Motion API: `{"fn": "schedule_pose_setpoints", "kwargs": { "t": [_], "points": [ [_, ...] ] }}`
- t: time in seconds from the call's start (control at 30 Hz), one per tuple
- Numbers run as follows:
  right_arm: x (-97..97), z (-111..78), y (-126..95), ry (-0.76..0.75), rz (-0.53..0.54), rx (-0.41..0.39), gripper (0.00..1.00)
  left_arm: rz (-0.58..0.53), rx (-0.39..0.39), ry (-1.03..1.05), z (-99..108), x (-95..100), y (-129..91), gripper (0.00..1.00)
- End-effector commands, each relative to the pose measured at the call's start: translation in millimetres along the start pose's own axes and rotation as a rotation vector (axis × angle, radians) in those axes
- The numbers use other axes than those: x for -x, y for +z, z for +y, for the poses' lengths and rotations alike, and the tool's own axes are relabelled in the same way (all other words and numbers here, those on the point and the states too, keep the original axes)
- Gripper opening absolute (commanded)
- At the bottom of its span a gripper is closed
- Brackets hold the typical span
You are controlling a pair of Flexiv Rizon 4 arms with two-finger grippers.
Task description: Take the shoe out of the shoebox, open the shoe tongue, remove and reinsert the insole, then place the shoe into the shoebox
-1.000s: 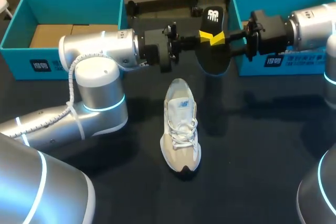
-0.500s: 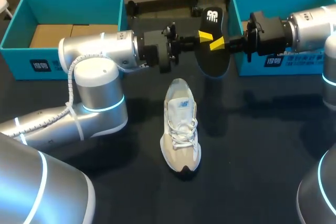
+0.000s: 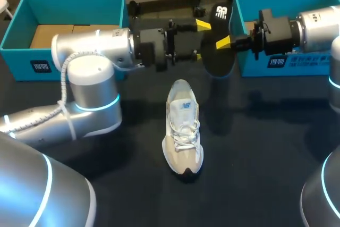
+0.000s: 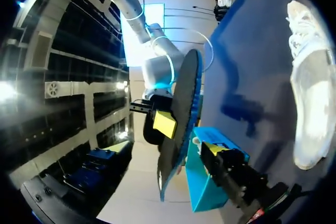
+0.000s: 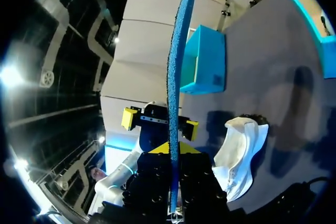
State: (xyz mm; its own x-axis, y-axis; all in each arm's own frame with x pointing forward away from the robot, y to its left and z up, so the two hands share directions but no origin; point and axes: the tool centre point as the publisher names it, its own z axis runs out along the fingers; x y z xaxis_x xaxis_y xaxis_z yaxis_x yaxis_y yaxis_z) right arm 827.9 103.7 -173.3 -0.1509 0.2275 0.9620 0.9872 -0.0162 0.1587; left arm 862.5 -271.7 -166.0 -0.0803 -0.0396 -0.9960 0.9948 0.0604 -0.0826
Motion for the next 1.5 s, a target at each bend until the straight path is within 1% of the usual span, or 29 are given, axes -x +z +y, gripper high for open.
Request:
{"fn": "schedule_pose_setpoints", "kwargs": {
  "t": [0.03, 0.1, 0.13, 0.27, 0.4, 0.47, 0.6, 0.63, 0.67, 0.73, 0.77, 0.8, 0.83, 0.9, 1.0, 1.07, 1.13, 1.5],
  "points": [
    [-1.0, -3.1, -2.2, -0.017, -0.011, 0.028, 0.00, 0.053, -0.021, -0.025, -2.2, 3.9, -33.2, 1.00],
    [-0.5, -2.2, -2.7, -0.027, -0.014, 0.037, 0.00, 0.070, -0.021, -0.027, -2.4, 3.4, -40.0, 1.00],
    [-0.1, -0.9, -3.1, -0.036, -0.019, 0.047, 0.00, 0.083, -0.019, -0.029, -2.7, 2.1, -47.9, 1.00],
    [1.5, 1.5, -2.6, -0.047, -0.024, 0.070, 0.00, 0.128, -0.031, -0.068, -3.9, -1.6, -65.6, 1.00],
    [2.3, 4.4, -2.8, -0.098, -0.033, 0.107, 0.00, 0.171, -0.019, -0.173, -5.1, -7.0, -80.1, 1.00],
    [0.7, 7.1, -3.3, -0.145, -0.039, 0.117, 0.00, 0.213, -0.010, -0.220, -5.5, -12.0, -87.0, 1.00],
    [-2.5, 11.8, -2.6, -0.230, -0.057, 0.131, 0.00, 0.301, 0.022, -0.362, -6.2, -24.8, -100.9, 1.00],
    [-2.5, 11.8, -2.6, -0.230, -0.057, 0.131, 0.00, 0.301, 0.022, -0.362, -6.2, -24.8, -100.9, 1.00],
    [-3.6, 13.7, -2.3, -0.259, -0.071, 0.134, 0.00, 0.332, 0.057, -0.433, -5.5, -29.2, -105.1, 1.00],
    [-5.2, 15.7, -1.8, -0.290, -0.081, 0.136, 0.00, 0.349, 0.081, -0.495, -5.1, -35.6, -109.9, 1.00],
    [-6.0, 16.6, -1.3, -0.306, -0.080, 0.139, 0.00, 0.371, 0.106, -0.527, -4.4, -38.4, -111.7, 1.00],
    [-6.5, 17.0, -0.8, -0.317, -0.082, 0.140, 0.00, 0.368, 0.110, -0.556, -4.4, -40.1, -112.8, 1.00],
    [-7.3, 17.7, 0.0, -0.337, -0.082, 0.140, 0.00, 0.381, 0.146, -0.626, -3.3, -43.1, -115.2, 1.00],
    [-8.4, 18.6, 2.3, -0.371, -0.081, 0.137, 0.00, 0.398, 0.178, -0.702, -2.7, -48.8, -118.2, 1.00],
    [-9.9, 19.6, 5.5, -0.417, -0.078, 0.149, 0.00, 0.435, 0.235, -0.789, -3.3, -59.5, -122.7, 1.00],
    [-10.5, 20.4, 7.7, -0.460, -0.056, 0.156, 0.00, 0.443, 0.271, -0.839, -4.3, -64.6, -124.0, 1.00],
    [-10.6, 20.9, 10.3, -0.493, -0.054, 0.156, 0.00, 0.465, 0.324, -0.880, -3.6, -72.8, -124.8, 1.00],
    [-10.6, 20.9, 10.3, -0.493, -0.054, 0.156, 0.00, 0.465, 0.324, -0.880, -3.6, -72.8, -124.8, 1.00]
  ]
}}
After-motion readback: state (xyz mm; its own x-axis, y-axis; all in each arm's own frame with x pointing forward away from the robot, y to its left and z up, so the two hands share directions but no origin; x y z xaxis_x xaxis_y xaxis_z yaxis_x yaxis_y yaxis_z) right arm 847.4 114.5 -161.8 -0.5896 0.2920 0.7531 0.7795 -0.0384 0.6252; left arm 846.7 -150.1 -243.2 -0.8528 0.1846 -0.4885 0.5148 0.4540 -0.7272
